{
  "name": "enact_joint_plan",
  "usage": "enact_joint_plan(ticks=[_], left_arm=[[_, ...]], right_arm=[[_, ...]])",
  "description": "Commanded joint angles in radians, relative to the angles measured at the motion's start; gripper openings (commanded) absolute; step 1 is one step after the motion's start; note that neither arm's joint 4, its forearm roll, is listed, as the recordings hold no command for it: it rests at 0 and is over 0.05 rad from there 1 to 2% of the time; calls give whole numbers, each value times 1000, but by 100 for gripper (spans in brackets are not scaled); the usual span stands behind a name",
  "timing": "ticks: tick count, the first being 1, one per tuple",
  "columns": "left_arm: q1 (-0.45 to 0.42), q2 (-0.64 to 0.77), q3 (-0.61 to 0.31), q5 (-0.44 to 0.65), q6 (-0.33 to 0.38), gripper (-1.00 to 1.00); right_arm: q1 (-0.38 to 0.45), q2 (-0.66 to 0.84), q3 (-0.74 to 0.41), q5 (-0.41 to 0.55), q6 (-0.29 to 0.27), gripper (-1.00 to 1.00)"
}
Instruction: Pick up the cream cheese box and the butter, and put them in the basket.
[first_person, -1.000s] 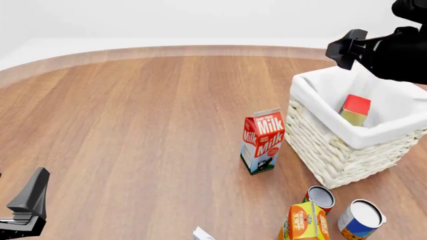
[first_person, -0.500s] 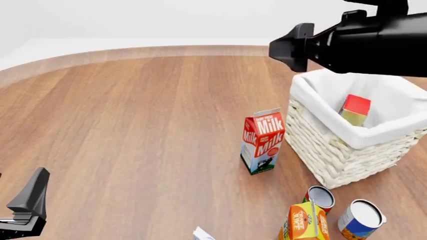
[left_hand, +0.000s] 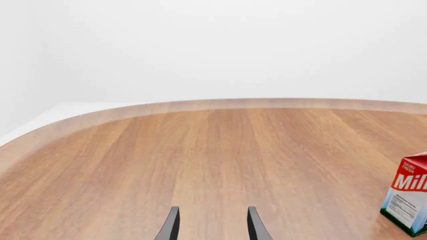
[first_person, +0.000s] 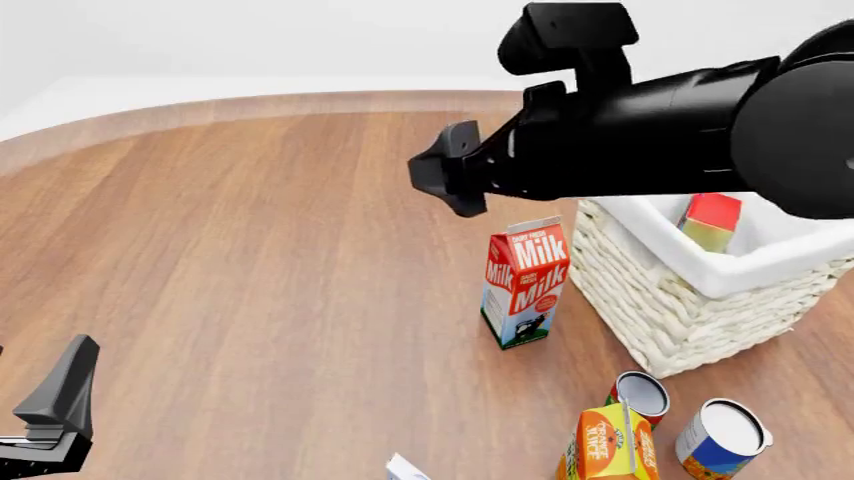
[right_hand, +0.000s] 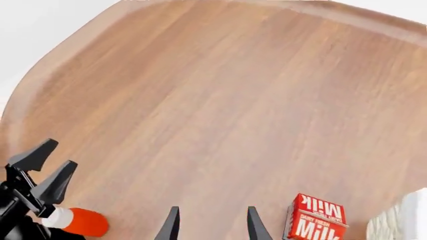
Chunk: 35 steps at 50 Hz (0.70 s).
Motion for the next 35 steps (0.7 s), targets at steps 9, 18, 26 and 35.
enact_joint_plan(ticks=[9,18,26,35], left_arm=[[0,0,0,0,0,100],[0,0,0,0,0,100],[0,0,0,0,0,100],[0,0,0,0,0,100]], right_arm=[[80,55,-56,113,-42,100],[82,63,-42,131,-47,100],[112,84,-42,133,-30,100],[153,114,-37,117,2,100]])
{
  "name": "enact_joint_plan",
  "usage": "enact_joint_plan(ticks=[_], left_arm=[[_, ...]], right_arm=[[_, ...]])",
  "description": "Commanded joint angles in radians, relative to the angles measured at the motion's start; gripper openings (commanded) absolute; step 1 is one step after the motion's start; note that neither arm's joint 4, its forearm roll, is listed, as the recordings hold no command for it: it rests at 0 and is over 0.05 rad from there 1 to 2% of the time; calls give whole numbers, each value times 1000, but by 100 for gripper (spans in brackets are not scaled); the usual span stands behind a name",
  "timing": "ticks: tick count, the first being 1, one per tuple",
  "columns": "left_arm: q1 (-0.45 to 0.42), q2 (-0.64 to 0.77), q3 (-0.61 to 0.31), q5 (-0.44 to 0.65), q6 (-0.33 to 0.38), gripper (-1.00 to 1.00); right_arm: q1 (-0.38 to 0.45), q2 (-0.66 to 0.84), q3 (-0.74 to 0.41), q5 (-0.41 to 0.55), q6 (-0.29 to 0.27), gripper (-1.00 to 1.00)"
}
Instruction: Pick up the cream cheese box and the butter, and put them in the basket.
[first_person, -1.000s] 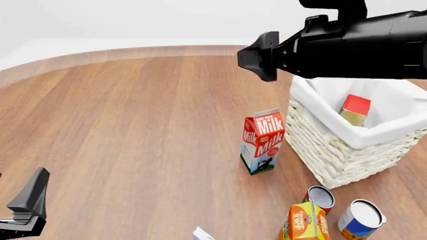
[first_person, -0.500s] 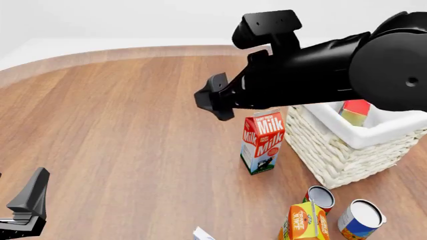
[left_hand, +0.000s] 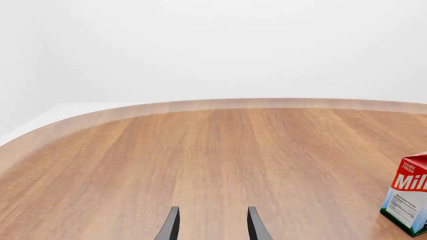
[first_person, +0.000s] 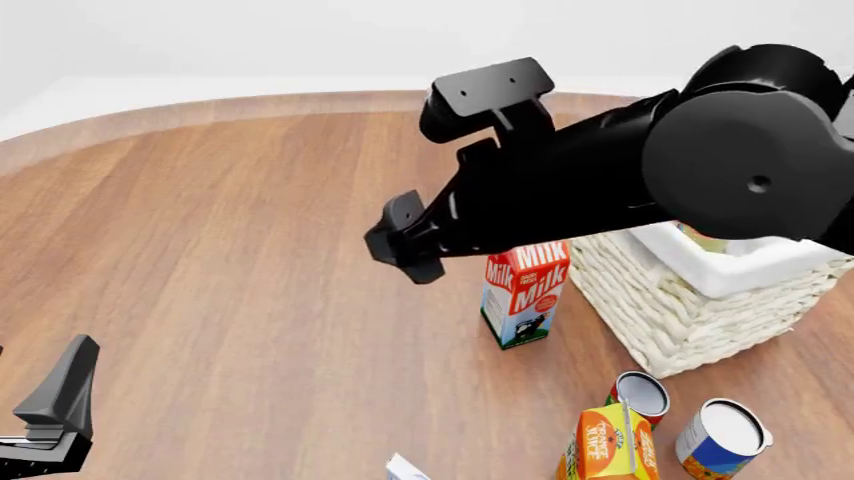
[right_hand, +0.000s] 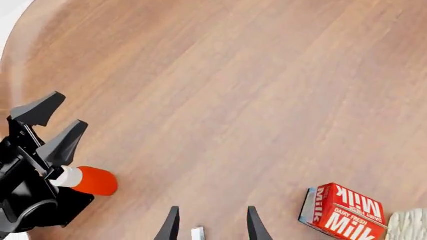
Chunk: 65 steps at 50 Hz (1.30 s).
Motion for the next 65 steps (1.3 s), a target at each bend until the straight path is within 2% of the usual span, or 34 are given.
enact_joint_plan(ticks=[1,8,9,16,19,33,46,50,65], left_arm=[[0,0,0,0,0,100],[0,0,0,0,0,100],[0,0,0,0,0,100],[0,0,0,0,0,100],[0,0,0,0,0,100],[0,0,0,0,0,100],[0,0,0,0,0,100],[0,0,0,0,0,100],[0,0,0,0,0,100]], right_arm=[[41,30,1,-4,25,100],[49,35,5,-11,29,100],[63,41,28,-33,53,100],[75,32,85,-49,92,100],[89,27,119,-60,134,100],[102,34,157,-64,144,100],[66,26,184,-54,129,100],[77,31,213,-71,145,100],[68,62,184,-45,125,100]])
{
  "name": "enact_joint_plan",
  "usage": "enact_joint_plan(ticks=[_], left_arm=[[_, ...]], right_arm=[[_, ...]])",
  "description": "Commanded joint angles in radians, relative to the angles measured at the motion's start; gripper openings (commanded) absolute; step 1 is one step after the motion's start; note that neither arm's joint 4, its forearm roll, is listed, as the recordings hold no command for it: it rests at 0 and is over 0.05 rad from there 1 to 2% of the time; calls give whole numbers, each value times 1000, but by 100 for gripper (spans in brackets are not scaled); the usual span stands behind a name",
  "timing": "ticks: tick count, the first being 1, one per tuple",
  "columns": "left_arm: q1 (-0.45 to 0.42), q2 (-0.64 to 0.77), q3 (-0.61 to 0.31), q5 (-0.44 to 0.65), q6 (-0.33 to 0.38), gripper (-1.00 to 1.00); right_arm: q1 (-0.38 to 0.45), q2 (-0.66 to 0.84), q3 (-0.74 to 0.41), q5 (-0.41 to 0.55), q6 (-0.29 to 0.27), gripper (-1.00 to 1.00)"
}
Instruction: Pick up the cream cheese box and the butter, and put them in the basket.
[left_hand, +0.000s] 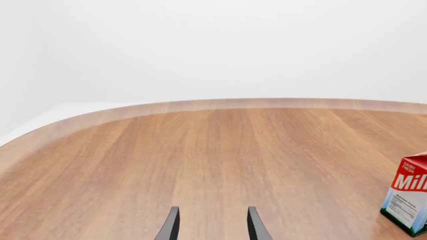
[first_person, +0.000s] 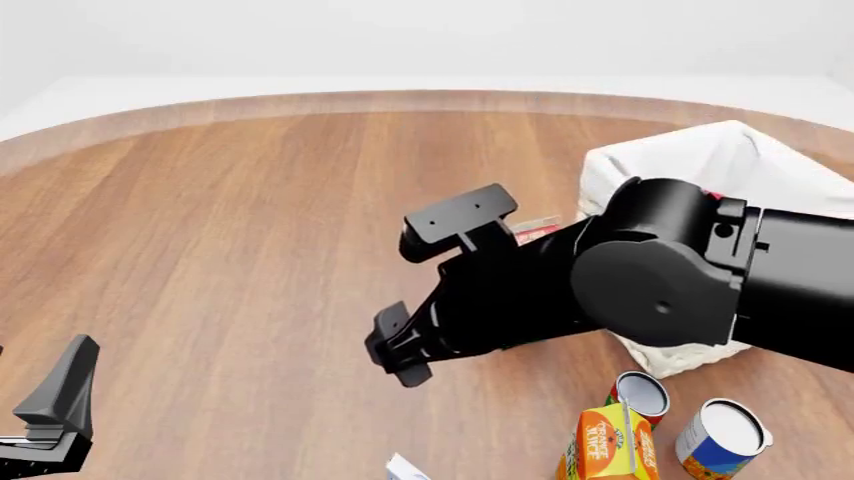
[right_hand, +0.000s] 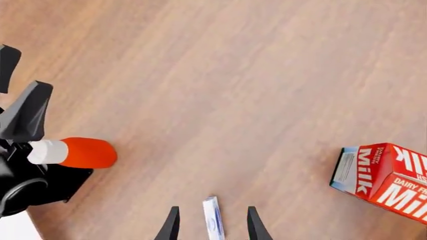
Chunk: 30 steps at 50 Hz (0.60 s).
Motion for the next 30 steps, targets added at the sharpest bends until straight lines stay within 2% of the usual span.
enact_joint_plan(ticks=[1,6,16,25,30], left_arm=[[0,0,0,0,0,100],[0,0,0,0,0,100],[0,0,0,0,0,100],[0,0,0,0,0,100],[0,0,0,0,0,100]], right_arm=[[-2,23,-12,17,-11,100],[-12,26,-27,43,-26,100],[8,43,28,11,18,100],[-18,49,25,25,-2,100],[-3,56,49,6,11,100]])
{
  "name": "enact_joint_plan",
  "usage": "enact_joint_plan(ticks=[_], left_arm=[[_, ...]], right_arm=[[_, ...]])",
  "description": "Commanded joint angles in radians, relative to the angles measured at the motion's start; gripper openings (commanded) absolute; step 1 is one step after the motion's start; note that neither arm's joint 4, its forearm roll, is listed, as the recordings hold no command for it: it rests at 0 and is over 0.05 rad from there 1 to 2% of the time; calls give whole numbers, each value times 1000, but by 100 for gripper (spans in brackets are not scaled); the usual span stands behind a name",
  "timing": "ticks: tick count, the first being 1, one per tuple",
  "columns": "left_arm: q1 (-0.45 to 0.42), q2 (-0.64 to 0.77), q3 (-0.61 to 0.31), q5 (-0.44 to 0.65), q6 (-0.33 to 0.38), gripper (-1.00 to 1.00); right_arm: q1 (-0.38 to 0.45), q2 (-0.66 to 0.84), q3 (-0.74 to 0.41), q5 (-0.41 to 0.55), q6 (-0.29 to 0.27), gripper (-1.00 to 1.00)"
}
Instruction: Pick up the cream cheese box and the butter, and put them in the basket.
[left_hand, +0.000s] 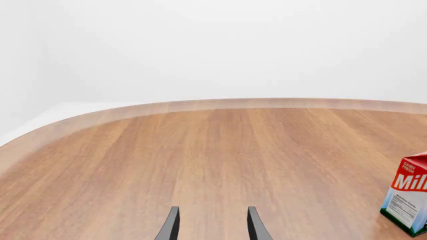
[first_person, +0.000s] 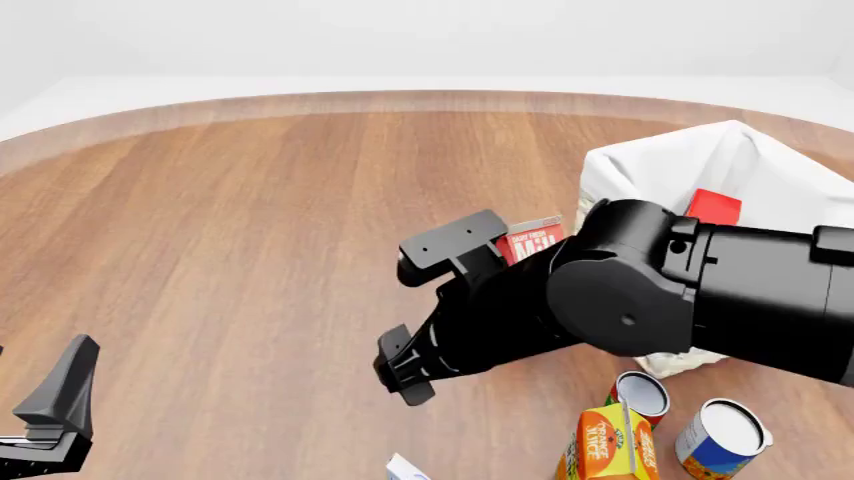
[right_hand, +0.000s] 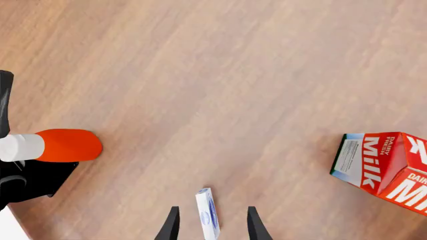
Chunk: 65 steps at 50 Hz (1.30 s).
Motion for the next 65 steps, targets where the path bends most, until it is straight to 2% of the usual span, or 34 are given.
enact_joint_plan(ticks=[1,7,11,30,65], left_arm=[[0,0,0,0,0,100],[0,0,0,0,0,100],[0,0,0,0,0,100],[0,0,0,0,0,100],[0,0,0,0,0,100]], right_arm=[[1,12,29,-14,6,100],[14,26,57,-49,32,100],[50,37,82,-83,76,100],[35,51,131,-142,91,100],[60,108,198,-248,130,100]])
